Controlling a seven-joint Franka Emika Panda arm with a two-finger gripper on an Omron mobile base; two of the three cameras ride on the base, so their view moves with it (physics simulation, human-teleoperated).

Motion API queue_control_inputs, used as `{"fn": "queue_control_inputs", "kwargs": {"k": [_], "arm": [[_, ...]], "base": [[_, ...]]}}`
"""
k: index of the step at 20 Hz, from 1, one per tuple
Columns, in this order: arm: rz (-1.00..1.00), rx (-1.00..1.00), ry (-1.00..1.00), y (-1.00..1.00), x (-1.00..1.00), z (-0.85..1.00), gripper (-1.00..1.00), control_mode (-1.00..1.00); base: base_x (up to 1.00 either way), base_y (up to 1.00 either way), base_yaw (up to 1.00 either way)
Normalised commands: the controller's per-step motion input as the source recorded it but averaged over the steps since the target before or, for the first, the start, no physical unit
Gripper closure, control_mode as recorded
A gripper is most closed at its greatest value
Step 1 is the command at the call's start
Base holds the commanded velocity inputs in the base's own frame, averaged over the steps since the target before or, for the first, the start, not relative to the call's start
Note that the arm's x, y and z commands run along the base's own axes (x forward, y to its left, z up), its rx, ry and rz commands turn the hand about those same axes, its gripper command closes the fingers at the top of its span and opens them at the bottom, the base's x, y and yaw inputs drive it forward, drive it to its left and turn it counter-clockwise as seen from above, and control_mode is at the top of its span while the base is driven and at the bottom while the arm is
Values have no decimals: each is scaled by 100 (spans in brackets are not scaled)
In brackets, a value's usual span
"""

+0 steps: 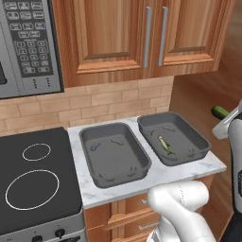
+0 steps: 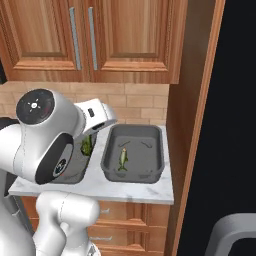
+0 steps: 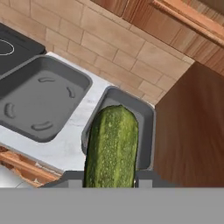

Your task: Place one squash and one fish in each tupperware on the nearby counter, to pack two identical lunches.

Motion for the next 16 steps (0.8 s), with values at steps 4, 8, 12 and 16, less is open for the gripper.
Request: {"fn": "queue_control_inputs", "kwargs": {"k": [4,8,12,16], "arm": [[0,0,4,0,4,-9,100,-100],[-3,-2,8,0,32,-73,100,-100],[-7,-1,0,-1,34,-96,100,-100],[-6,0,-4,-1,62,-73,100,-100]], "base": [[35,0,0],[0,0,0],[0,0,0],[0,0,0]]}}
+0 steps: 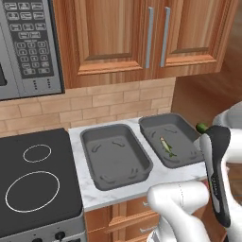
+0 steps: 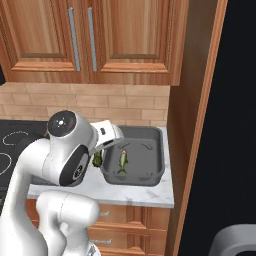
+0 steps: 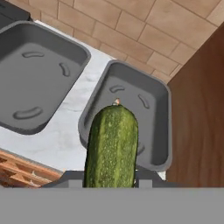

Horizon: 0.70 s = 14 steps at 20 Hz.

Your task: Place one squash and one fish in each tupperware on the nearby counter, to pack two identical lunches.

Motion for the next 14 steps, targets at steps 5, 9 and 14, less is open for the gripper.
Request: {"fn": "queue_control_inputs", "kwargs": {"k": [5,9,14], "arm": [[-4,0,-2,-9,69,-42,100,-100],[-2,1,0,-34,62,-15,100,-100],[0,3,0,-38,50,-19,100,-100]], "base": [[0,0,0],[0,0,0],[0,0,0]]}}
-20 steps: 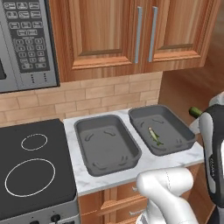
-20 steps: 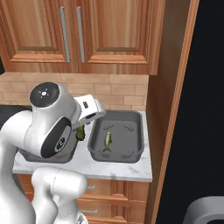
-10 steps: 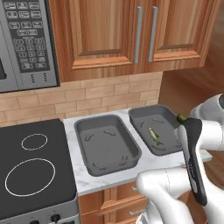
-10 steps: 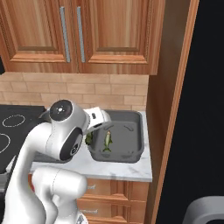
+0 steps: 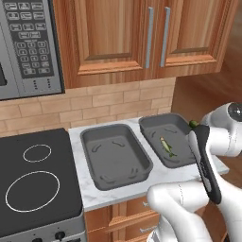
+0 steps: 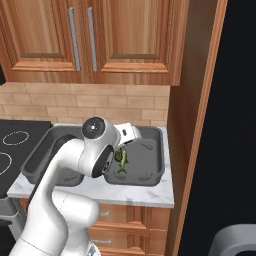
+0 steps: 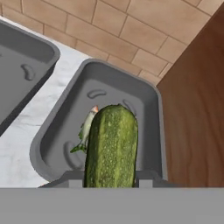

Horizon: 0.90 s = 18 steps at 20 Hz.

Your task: Place one squash and one fish in each tupperware on the nearby counter, to pack two identical lunches.

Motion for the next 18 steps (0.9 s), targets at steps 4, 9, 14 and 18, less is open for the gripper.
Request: {"fn": "queue_control_inputs", "kwargs": {"k": [4,9,14,18], "arm": [[0,2,0,-12,40,-20,100,-100],[0,2,0,0,38,-21,100,-100],[0,2,0,0,40,-23,100,-100],[0,0,0,0,45,-24,100,-100]], "base": [[0,0,0],[0,0,0],[0,0,0],[0,0,0]]}}
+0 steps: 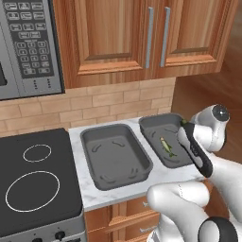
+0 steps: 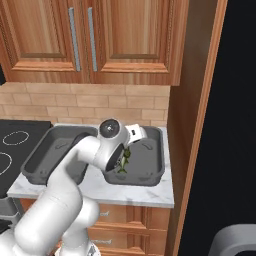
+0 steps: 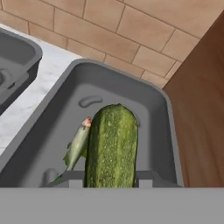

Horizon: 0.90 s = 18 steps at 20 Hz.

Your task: Place one squash and one fish in each tupperware on the nearby counter, to pack two identical lunches.

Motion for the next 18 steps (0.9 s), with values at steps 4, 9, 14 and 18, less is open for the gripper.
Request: {"fn": "queue_control_inputs", "kwargs": {"k": [4,9,14,18], "arm": [[0,0,0,-2,41,-26,100,-100],[0,0,0,-5,33,-26,100,-100],[0,0,0,-3,32,-23,100,-100],[0,0,0,-3,28,-22,100,-100]], "base": [[0,0,0],[0,0,0],[0,0,0],[0,0,0]]}}
